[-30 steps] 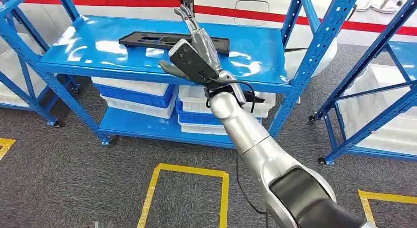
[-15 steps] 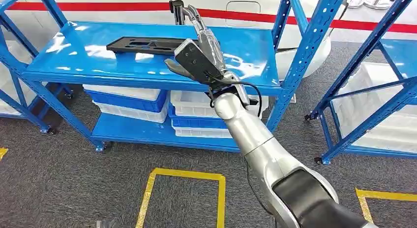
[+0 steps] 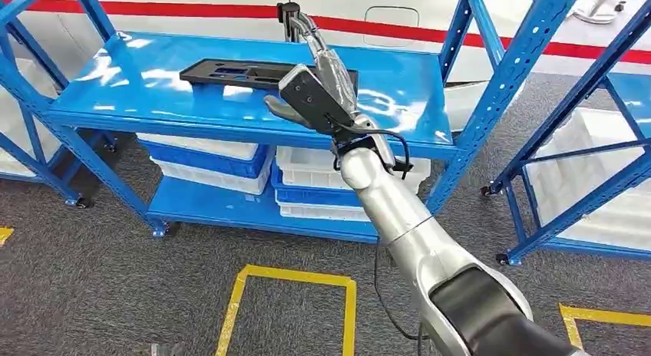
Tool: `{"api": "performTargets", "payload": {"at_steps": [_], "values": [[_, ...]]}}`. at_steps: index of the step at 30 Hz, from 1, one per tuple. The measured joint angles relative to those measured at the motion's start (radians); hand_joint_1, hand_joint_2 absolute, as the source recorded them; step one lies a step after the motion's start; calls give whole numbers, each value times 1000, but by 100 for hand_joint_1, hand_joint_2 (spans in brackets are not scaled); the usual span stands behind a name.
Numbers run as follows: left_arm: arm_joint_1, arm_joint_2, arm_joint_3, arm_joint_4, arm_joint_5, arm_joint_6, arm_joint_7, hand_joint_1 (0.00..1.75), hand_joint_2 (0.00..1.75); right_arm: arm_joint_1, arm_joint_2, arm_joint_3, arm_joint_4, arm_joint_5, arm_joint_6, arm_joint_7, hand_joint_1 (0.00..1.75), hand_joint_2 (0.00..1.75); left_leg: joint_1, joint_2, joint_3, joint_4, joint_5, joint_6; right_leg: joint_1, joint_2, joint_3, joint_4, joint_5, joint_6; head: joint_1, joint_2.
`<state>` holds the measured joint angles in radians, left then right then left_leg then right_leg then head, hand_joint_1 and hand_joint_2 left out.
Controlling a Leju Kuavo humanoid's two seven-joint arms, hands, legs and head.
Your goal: Take the parts from the cabinet and place them on the table.
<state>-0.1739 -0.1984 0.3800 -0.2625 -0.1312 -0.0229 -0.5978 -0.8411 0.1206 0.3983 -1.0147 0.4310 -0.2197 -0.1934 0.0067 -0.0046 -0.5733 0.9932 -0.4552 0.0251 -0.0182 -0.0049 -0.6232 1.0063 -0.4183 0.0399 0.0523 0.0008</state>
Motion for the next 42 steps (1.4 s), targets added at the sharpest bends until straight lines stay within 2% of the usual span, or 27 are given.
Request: {"api": "performTargets", "payload": {"at_steps": [4,6,9,10,11,12,14,15,17,18,21,22,24,25,26,27,28,29,30,31,32,34,36,38,40,41,42], "values": [[-1,0,-2,0,0,-4,1,0,0,-2,-4,0,0,0,0,3,0,175,6,2,0,1,-10,-16,1,8,2,-7,-2,-27,0,0],[-2,0,-3,0,-1,-9,0,0,0,-4,-3,0,-4,-1,-1,2,0,175,10,2,-24,57,-43,-26,-8,10,17,-10,-8,-42,-4,0],[-1,0,-2,0,5,-13,1,0,0,0,-4,1,-3,-2,-2,2,0,175,14,2,-159,294,-125,-37,-3,11,27,-10,-20,-57,-4,0],[0,0,-2,0,6,-15,1,0,0,2,-4,1,-1,-4,-2,2,0,175,14,2,-188,327,-122,-37,-2,12,31,-10,-23,-58,-4,0],[1,0,-2,0,7,-16,1,0,0,4,-4,1,1,-6,-4,2,0,175,14,2,-191,306,-92,-33,0,14,37,-10,-29,-57,-5,0],[1,0,-2,0,8,-17,1,0,0,4,-4,1,3,-7,-4,1,0,175,14,2,-169,245,-46,-28,1,16,46,-10,-34,-55,-4,0],[0,3,-2,0,8,-18,1,0,0,1,-4,1,3,-7,-5,0,0,175,10,1,-81,52,60,-8,4,19,65,-11,-46,-51,-4,0],[-2,7,-2,0,8,-18,1,0,0,0,-4,1,4,-7,-5,0,0,175,4,2,-61,25,42,2,5,19,68,-13,-50,-47,-2,0],[-3,5,-2,0,8,-19,2,0,0,-4,-5,1,4,-8,-6,0,0,175,-6,3,-51,10,34,8,6,19,65,-18,-54,-36,-3,0],[-3,4,-2,0,8,-19,2,0,0,-1,-5,1,5,-8,-6,0,0,175,-8,3,-49,2,32,14,13,19,72,-2,-45,-25,-4,0],[-2,2,-2,0,10,-19,1,0,0,-5,-7,1,4,-7,-9,-1,0,175,-1,1,-9,-21,36,27,16,16,55,38,-71,-22,-1,0],[-4,2,-2,0,10,-19,1,0,0,-9,-8,1,5,-8,-9,-1,0,175,-1,1,-7,-21,34,30,14,16,20,101,-87,-25,-2,0],[-4,1,-2,0,10,-19,1,0,0,-3,-11,1,6,-8,-9,-1,0,175,-2,1,-3,-21,26,34,11,16,-85,256,-137,-23,-1,0],[-3,1,-2,0,10,-19,1,0,0,2,-12,1,7,-8,-9,-1,0,175,-2,0,0,-20,21,34,11,16,-119,296,-144,-22,0,0],[-1,1,-2,0,10,-19,1,0,0,5,-16,1,9,-9,-9,-1,0,175,-2,-3,6,-20,15,32,10,16,-129,279,-125,-11,0,0],[1,1,-2,0,13,-19,1,0,0,5,-17,1,11,-12,-10,-1,0,175,-2,-5,15,-19,9,29,8,15,-111,219,-88,3,0,0],[1,1,-2,0,16,-19,1,0,0,5,-18,1,11,-14,-10,-3,0,175,-1,-5,26,-17,0,25,6,13,-72,120,-33,19,0,0],[0,0,-2,0,17,-19,1,0,0,4,-18,1,11,-18,-11,-3,0,175,0,-5,37,-15,-11,20,3,9,-29,16,23,23,0,0],[0,0,-2,0,18,-19,1,0,0,6,-21,0,13,-22,-13,-3,0,175,-1,-4,42,-14,-20,14,5,4,-19,-12,33,9,-3,0],[-2,0,-2,0,20,-18,0,0,0,3,-23,0,17,-27,-18,-4,0,175,-3,-4,43,-13,-24,9,13,2,-23,-22,0,-14,-1,0],[-2,0,-2,0,21,-16,0,0,0,4,-23,1,18,-32,-19,-6,0,175,-4,-3,38,-15,-29,1,19,2,-7,-17,12,-25,0,0],[1,0,-2,0,23,-14,0,0,0,5,-29,-1,21,-44,-23,-15,0,175,-3,0,48,-3,-33,-6,12,5,-5,-19,14,-43,-2,0],[-2,1,-2,-1,23,-13,-1,0,0,2,-31,-1,21,-44,-26,-21,0,175,3,1,30,38,-53,-16,4,7,17,-21,6,-55,0,0],[-6,1,-3,0,22,-13,0,0,0,5,-31,-1,21,-43,-29,-22,0,175,7,2,-50,178,-97,-27,5,7,29,-21,-4,-68,-3,0],[-3,1,-3,0,21,-13,2,0,0,20,-32,-1,21,-42,-31,-19,0,175,7,2,-144,303,-145,-33,7,9,40,-21,-18,-69,-3,0],[-2,1,-3,0,21,-13,3,0,0,28,-32,-1,21,-41,-32,-19,0,175,7,2,-169,311,-135,-32,7,11,50,-20,-25,-67,-3,0],[-2,1,-3,0,21,-13,3,0,0,33,-32,-1,21,-40,-34,-17,0,175,7,2,-167,270,-97,-29,8,13,61,-20,-34,-66,-3,0]]}}
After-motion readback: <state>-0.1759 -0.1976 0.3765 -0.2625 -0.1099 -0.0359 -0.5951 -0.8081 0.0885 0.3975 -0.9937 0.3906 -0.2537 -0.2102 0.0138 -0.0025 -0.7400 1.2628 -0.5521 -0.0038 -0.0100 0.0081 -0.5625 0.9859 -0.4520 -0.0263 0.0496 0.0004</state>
